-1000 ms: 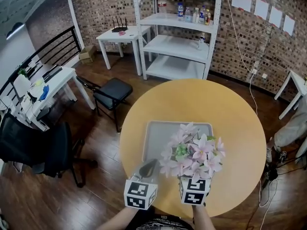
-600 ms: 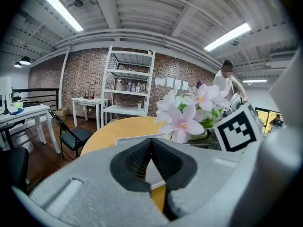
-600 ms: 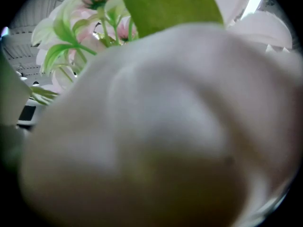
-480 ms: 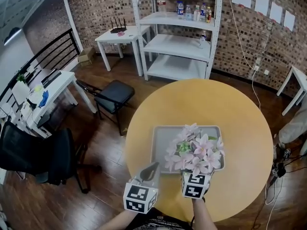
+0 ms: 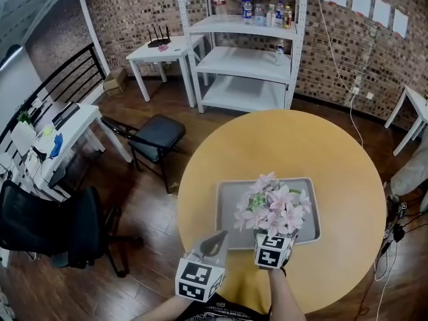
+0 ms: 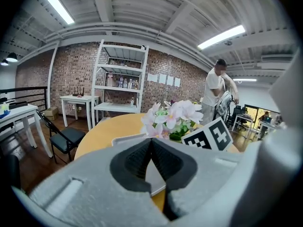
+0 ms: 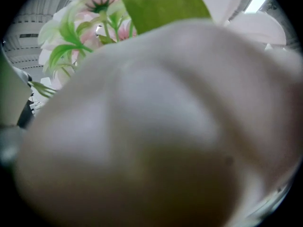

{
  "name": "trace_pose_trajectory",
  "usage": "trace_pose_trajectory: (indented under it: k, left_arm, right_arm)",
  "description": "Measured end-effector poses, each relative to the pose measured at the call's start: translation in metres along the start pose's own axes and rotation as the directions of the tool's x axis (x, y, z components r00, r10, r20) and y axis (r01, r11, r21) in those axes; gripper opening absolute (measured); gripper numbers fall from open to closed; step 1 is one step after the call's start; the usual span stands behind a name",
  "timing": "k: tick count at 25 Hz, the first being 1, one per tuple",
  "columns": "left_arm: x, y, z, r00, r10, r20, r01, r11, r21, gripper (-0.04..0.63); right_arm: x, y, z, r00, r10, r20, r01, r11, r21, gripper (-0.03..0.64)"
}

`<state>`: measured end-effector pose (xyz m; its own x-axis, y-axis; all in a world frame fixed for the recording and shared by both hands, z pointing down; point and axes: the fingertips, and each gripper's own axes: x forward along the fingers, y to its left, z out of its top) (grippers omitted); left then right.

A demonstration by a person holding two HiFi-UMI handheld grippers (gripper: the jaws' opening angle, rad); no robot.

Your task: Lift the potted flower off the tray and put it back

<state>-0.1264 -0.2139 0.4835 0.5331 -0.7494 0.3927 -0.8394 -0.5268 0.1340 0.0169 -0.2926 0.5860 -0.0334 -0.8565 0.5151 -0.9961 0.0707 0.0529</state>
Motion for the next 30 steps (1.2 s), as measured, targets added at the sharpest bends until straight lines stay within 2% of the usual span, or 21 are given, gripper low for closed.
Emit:
trace_pose_trajectory:
  k: [5, 12, 17, 22, 27, 30]
  left_arm:
    - [0.005, 0.009, -0.004, 1.0, -0.005, -0.014, 0.005, 1.0, -0.003, 0.003]
    - [0.007, 0.016, -0.005, 1.0, 0.005, -0.012, -0.005, 1.0, -0.015, 0.003]
    - [0.004, 0.015, -0.006, 1.0, -0.002, -0.008, 0.002, 1.0, -0.027, 0.003]
    - [0.0, 0.013, -0.005, 1.0, 0.003, -0.008, -0.003, 1.0, -0.018, 0.003]
    - [-0.004, 0.011, -0.005, 1.0, 0.005, -0.002, -0.005, 1.0, -0.025, 0.003]
    - [-0.005, 0.003, -0.004, 1.0, 0.0, 0.007, 0.0, 1.0, -0.029, 0.003]
  right_arm:
    - [0.019, -0.004, -0.007, 0.999, -0.025, -0.024, 0.024, 1.0, -0.011, 0.518]
    - [0.032, -0.003, -0.023, 0.996, -0.002, -0.091, 0.004, 1.0, 0.025, 0.518]
    - [0.033, -0.001, -0.019, 0.997, -0.006, -0.079, 0.007, 1.0, 0.016, 0.518]
    - [0.029, 0.002, -0.026, 0.992, 0.019, -0.126, -0.018, 1.0, 0.004, 0.518]
    - [0.015, 0.012, -0.024, 0.992, 0.05, -0.112, -0.044, 0.998, 0.05, 0.518]
    - [-0.002, 0.017, -0.022, 0.994, 0.061, -0.092, -0.057, 0.997, 0.044, 0.518]
